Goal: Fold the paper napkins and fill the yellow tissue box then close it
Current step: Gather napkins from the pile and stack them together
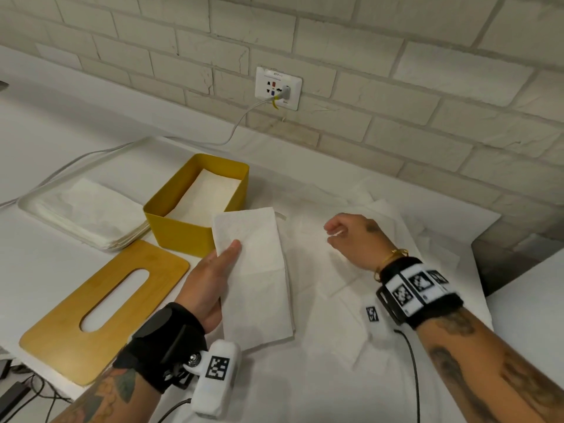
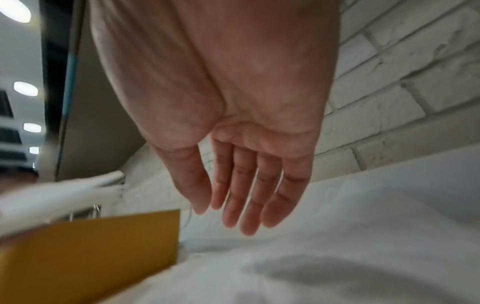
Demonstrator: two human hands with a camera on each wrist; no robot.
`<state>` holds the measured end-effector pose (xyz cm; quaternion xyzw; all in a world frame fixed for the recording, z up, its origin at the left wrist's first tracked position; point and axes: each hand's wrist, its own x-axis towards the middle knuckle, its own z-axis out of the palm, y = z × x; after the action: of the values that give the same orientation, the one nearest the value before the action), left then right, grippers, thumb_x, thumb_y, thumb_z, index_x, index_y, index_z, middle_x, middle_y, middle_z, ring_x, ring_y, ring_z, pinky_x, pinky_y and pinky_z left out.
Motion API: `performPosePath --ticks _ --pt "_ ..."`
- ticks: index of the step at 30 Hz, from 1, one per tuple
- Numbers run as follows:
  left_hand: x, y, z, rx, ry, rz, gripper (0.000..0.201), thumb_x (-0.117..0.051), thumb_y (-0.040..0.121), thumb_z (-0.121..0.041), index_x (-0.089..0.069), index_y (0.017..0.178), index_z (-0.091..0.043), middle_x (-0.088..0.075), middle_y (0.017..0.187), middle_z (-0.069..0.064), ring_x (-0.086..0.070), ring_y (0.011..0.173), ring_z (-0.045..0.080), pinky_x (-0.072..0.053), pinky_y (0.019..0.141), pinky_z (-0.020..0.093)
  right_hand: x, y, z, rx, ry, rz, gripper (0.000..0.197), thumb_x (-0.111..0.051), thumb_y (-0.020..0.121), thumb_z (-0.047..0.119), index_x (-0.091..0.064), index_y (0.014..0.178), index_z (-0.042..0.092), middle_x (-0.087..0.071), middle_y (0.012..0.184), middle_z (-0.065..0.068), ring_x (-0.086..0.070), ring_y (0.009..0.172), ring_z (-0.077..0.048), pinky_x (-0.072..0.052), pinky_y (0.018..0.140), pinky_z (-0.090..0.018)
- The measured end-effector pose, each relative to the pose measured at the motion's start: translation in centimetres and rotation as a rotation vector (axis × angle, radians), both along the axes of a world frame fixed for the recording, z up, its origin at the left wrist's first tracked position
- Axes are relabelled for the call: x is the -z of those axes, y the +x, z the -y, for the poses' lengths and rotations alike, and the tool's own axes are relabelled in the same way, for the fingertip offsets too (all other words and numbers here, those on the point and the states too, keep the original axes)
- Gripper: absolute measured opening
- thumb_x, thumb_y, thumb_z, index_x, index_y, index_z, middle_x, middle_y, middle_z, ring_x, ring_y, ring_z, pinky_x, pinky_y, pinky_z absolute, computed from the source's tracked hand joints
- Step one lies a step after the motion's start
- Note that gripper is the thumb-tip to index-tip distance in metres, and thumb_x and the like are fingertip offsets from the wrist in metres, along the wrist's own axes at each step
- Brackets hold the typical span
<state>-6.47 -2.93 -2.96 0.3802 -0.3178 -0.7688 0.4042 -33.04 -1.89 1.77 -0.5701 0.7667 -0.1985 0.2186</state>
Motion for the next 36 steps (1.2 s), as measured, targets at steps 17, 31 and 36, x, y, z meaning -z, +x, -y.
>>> performPosePath --ticks 17,31,36 --pt "0.8 0.6 -0.3 -0.038 0.033 0.032 0.033 -0.051 0.103 -0.031 -0.06 0.13 -0.015 -0.074 0.118 0.015 -0.07 0.11 0.034 -0.054 0.094 0.049 -2.2 -2.1 3.5 -0.124 0.094 -0.269 0.017 -0.065 0.097 0.035 -0.077 0.104 0.026 -0.073 0.112 0.004 -0.064 0.11 -0.02 -0.042 0.107 -0.035" --pt "0.9 -1.0 0.0 -0.032 0.073 0.023 0.038 -0.052 0.104 -0.034 -0.058 0.135 -0.015 -0.073 0.122 0.013 -0.069 0.114 0.032 -0.049 0.105 0.053 -4.6 3.6 -2.8 -0.004 -0.409 1.028 0.013 -0.065 0.091 0.0 -0.071 0.096 0.011 -0.078 0.088 -0.005 -0.072 0.076 -0.013 -0.058 0.064 -0.023" --pt "0.3 -1.6 -0.5 -0.044 0.069 0.004 0.045 -0.046 0.104 -0.045 -0.063 0.129 -0.012 -0.075 0.117 0.011 -0.074 0.104 0.025 -0.058 0.081 0.038 2.1 7.7 -3.8 0.188 -0.234 1.046 0.008 -0.07 0.09 0.004 -0.074 0.094 0.01 -0.078 0.086 -0.007 -0.072 0.08 -0.02 -0.058 0.074 -0.032"
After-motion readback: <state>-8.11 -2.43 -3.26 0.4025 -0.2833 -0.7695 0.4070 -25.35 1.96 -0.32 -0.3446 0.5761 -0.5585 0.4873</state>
